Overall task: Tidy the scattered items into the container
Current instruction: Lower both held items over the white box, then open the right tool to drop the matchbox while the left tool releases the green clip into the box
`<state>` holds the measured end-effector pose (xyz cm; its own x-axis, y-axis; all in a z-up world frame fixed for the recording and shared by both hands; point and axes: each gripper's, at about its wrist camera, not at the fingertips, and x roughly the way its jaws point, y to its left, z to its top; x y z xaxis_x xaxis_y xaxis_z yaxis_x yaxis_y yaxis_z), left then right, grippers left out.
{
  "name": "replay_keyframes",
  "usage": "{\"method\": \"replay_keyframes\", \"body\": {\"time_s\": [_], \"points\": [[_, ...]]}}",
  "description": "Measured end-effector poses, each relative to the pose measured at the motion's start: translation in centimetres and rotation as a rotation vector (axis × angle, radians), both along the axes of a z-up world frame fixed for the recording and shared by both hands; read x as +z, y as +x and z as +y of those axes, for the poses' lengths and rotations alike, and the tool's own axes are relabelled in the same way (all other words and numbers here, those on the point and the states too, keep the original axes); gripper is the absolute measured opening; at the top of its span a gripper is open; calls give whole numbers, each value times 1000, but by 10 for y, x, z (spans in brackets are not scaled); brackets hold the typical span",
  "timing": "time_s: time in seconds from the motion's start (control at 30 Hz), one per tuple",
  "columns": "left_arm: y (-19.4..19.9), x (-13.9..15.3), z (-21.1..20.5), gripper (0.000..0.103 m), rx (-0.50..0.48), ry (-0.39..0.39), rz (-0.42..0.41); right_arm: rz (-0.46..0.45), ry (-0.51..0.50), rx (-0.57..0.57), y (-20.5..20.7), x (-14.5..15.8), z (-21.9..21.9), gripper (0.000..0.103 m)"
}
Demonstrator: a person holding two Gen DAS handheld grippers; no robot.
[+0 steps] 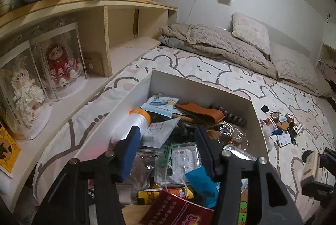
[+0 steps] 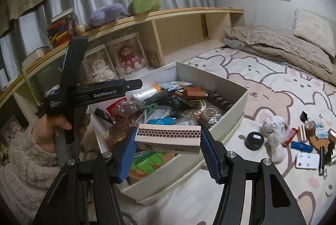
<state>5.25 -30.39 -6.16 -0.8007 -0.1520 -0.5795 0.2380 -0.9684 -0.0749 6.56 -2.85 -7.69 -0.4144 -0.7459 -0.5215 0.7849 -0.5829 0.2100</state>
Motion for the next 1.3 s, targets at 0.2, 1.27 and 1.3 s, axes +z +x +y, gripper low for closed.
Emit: {"method": "replay_keyframes", "body": {"time_s": [0.2,1.27,1.3], "points": [[13,6,-10,54,9,-8,16,-5,26,56,0,2,-32,60],[113,36,-54,63,93,-38,155,-358,331,382,-16,-34,-218,60],[114,37,-56,63,97,-38,156,-355,346,391,-16,-35,-222,60]]}}
